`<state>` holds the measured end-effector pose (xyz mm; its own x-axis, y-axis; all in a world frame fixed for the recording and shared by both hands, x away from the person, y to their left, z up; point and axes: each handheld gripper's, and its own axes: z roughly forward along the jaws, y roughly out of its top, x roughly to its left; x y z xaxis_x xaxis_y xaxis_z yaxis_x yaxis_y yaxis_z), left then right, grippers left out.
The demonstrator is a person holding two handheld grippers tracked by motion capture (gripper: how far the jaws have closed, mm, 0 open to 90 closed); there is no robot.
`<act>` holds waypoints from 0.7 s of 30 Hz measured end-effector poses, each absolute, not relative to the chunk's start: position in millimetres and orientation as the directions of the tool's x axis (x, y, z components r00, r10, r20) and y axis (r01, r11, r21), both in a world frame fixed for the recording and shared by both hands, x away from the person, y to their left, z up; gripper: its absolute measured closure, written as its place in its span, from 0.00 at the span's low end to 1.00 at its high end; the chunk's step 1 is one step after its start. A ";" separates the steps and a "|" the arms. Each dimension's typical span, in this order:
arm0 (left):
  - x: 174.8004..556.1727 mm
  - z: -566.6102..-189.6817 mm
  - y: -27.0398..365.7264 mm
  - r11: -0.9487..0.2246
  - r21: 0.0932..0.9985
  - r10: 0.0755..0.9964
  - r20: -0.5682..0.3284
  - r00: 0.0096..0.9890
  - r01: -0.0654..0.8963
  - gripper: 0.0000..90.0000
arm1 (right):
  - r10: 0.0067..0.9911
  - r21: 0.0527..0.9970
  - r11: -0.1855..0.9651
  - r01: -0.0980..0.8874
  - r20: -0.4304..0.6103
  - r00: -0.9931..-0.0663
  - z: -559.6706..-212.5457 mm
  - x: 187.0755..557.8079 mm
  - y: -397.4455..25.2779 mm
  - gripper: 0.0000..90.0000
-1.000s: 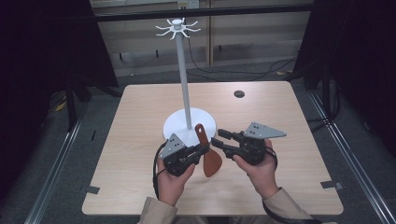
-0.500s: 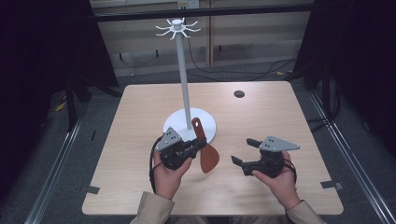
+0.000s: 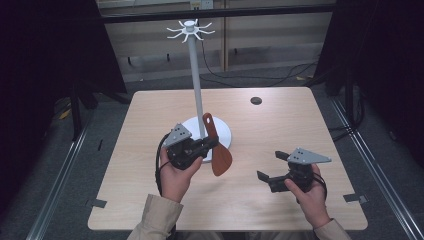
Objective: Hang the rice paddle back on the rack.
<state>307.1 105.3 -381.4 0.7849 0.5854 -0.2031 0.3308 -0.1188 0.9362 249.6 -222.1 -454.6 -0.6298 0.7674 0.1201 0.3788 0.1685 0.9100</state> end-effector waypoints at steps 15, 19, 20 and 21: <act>324.2 -349.0 99.5 -0.136 0.936 0.571 -0.193 0.798 0.324 0.92 | 0.770 0.900 0.184 0.394 0.117 -0.627 -458.6 250.7 -225.5 0.02; 328.0 -340.7 98.5 -0.139 0.937 0.574 -0.188 0.797 0.321 0.92 | 0.770 0.896 0.191 0.401 0.117 -0.627 -459.6 250.3 -226.1 0.02; 329.2 -337.8 98.3 -0.144 0.937 0.577 -0.183 0.796 0.320 0.92 | 0.766 0.895 0.195 0.401 0.116 -0.632 -459.9 250.6 -225.9 0.02; 330.5 -336.6 97.8 -0.137 0.940 0.570 -0.184 0.801 0.314 0.92 | 0.765 0.894 0.201 0.401 0.113 -0.635 -460.1 250.6 -225.9 0.02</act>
<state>330.5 97.8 -336.6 0.8011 0.5695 -0.1842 0.3136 -0.1371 0.9396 250.6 -225.9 -460.1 -0.6345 0.7647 0.1126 0.4009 0.2011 0.8938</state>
